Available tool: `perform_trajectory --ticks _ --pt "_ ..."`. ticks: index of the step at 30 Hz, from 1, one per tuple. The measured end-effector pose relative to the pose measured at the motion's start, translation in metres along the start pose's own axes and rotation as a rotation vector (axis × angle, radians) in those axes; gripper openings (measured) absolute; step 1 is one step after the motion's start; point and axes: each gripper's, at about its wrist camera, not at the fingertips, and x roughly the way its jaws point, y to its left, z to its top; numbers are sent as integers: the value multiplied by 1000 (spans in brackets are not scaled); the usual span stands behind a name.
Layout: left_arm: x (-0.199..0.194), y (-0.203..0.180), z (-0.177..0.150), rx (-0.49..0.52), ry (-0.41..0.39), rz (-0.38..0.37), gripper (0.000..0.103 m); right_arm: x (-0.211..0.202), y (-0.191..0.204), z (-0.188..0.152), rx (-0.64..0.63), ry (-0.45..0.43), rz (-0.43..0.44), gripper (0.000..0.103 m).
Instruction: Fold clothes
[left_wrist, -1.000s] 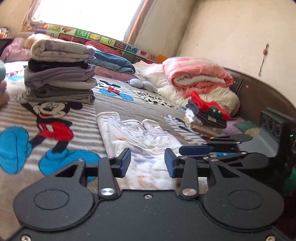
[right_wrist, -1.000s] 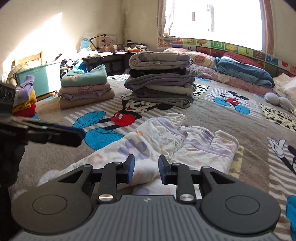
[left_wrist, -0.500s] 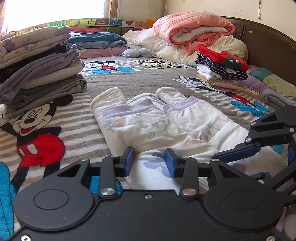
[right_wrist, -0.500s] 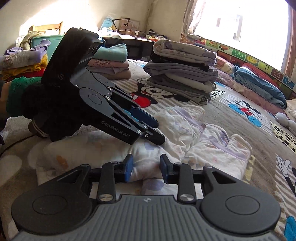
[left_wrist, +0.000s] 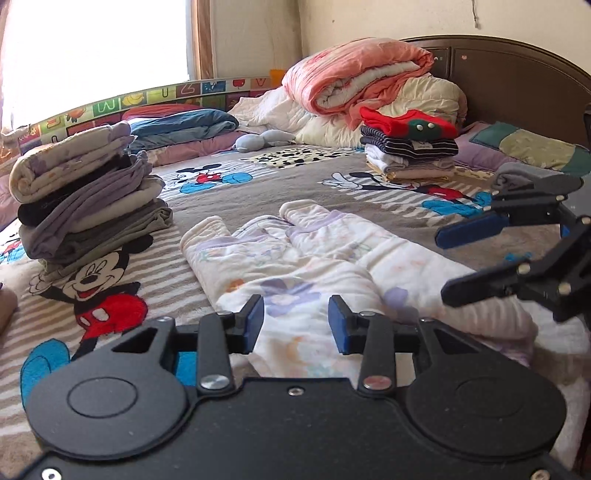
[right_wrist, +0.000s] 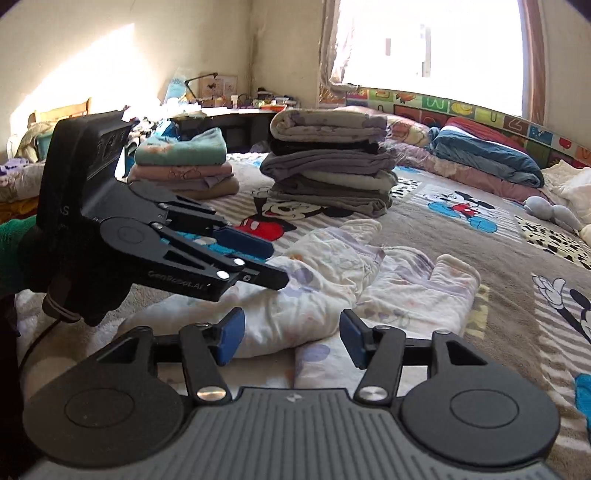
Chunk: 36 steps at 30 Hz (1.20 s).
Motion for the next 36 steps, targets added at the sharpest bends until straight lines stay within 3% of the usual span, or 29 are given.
perform_trajectory --ticks 5,9,12,16,20,22,28,32,36 --pt "-12 -14 -11 -28 -1 -7 35 -49 -8 -34 68 -59 -75 58" --pt "-1 -20 -22 -43 50 -1 35 -67 -1 -63 6 -57 -107 57" --pt "9 -25 -30 -26 80 16 35 -66 4 -78 -31 -29 -109 57" --pt "-14 -30 -26 -30 41 33 35 -58 14 -89 -77 39 -100 58" --pt "-35 -49 -38 87 51 72 40 -66 27 -90 -175 47 -104 64" --pt "-46 -58 -44 149 56 92 49 -70 35 -92 -265 54 -131 70" --pt "-76 -88 -62 333 74 152 51 -72 52 -103 -528 127 -208 71" --pt "-61 -110 -88 602 174 246 51 -72 58 -112 -653 137 -236 71" --pt "-48 -113 -95 692 155 312 51 -67 61 -115 -717 132 -248 74"
